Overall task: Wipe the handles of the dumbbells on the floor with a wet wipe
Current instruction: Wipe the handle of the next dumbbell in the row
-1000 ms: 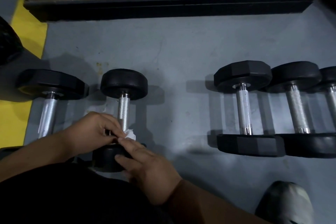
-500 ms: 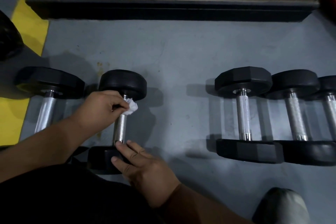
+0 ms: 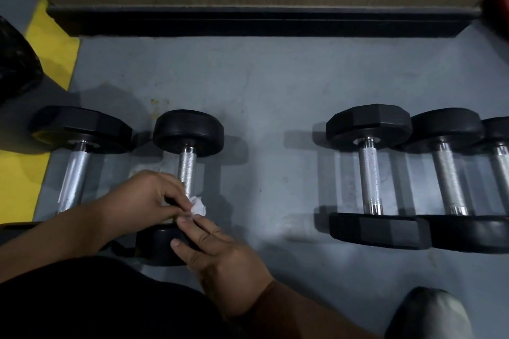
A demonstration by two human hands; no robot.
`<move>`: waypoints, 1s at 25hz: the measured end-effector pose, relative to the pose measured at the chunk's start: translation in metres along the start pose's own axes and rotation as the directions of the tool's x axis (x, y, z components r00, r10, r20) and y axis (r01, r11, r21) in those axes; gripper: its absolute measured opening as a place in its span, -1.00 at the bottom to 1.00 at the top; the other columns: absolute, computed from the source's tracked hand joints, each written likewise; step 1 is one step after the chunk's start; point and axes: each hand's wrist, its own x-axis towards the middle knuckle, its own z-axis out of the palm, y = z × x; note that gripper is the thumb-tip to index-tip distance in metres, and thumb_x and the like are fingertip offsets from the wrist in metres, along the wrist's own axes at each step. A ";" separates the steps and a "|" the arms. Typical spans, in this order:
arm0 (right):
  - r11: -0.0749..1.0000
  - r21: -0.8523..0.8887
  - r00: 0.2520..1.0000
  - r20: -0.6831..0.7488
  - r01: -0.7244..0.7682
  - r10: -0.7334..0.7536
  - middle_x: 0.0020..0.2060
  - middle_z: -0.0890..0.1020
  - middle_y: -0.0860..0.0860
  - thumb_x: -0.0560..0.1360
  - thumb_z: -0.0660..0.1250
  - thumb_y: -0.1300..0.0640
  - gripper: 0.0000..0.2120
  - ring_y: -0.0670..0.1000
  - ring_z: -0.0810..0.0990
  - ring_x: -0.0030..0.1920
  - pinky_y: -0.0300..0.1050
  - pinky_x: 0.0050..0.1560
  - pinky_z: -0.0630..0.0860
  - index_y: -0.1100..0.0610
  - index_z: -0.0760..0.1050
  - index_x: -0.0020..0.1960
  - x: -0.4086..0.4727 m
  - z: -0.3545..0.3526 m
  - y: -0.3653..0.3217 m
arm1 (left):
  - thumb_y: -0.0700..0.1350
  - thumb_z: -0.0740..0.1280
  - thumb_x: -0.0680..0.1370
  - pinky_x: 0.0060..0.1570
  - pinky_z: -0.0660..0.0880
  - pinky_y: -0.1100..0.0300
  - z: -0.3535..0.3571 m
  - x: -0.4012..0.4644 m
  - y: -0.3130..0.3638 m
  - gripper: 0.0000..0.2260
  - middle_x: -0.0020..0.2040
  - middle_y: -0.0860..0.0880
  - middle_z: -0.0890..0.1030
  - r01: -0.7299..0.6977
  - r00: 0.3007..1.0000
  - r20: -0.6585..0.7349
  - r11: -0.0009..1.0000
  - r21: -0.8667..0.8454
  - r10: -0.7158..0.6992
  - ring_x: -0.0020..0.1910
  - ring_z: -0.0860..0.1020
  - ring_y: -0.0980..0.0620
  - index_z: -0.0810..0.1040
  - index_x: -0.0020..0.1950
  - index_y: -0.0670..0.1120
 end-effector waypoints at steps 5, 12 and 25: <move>1.000 -0.008 1.000 -0.027 0.014 -0.015 0.51 0.40 0.10 0.60 0.27 0.20 -0.62 0.20 0.41 0.47 0.05 0.38 0.47 0.06 0.51 0.40 -0.003 0.002 0.000 | -0.20 0.55 0.35 -0.07 0.53 0.33 -0.006 0.027 -0.002 -0.88 -0.19 0.16 0.66 -0.071 0.973 -0.214 0.996 0.061 0.083 -0.17 0.63 0.25 0.73 -0.17 -0.01; 0.992 -0.112 0.993 -0.095 0.054 -0.065 0.52 0.40 0.02 0.66 0.24 0.13 -0.67 0.09 0.39 0.50 -0.11 0.41 0.42 -0.03 0.47 0.41 -0.003 0.007 0.005 | -0.32 0.59 0.31 -0.07 0.49 0.45 0.001 0.025 -0.002 -0.77 -0.21 0.16 0.67 0.002 0.928 -0.373 0.999 -0.041 -0.017 -0.19 0.64 0.25 0.73 -0.20 -0.01; 0.991 -0.111 0.996 -0.040 0.079 -0.084 0.56 0.33 -0.04 0.61 0.32 0.09 -0.54 0.06 0.35 0.52 -0.12 0.32 0.51 -0.09 0.35 0.48 -0.002 0.008 0.010 | -0.17 0.55 0.35 -0.12 0.57 0.23 -0.013 0.032 -0.005 -0.83 -0.21 0.17 0.67 -0.016 0.984 -0.176 0.998 -0.063 0.005 -0.20 0.65 0.20 0.71 -0.22 0.12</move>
